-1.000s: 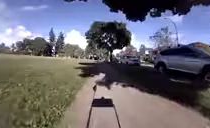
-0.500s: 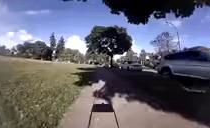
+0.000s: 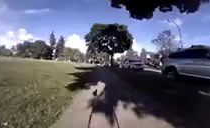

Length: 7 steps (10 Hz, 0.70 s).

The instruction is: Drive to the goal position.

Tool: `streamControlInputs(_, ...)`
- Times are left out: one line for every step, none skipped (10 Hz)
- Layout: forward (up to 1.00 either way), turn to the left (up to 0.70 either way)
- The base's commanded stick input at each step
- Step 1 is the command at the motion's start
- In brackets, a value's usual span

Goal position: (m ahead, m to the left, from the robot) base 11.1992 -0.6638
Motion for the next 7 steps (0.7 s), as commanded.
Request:
streamControlInputs(1.0, 0.0)
streamControlInputs(1.0, 0.0)
streamControlInputs(1.0, 0.0)
streamControlInputs(1.0, 0.0)
streamControlInputs(1.0, 0.0)
streamControlInputs(1.0, 0.0)
streamControlInputs(1.0, 0.0)
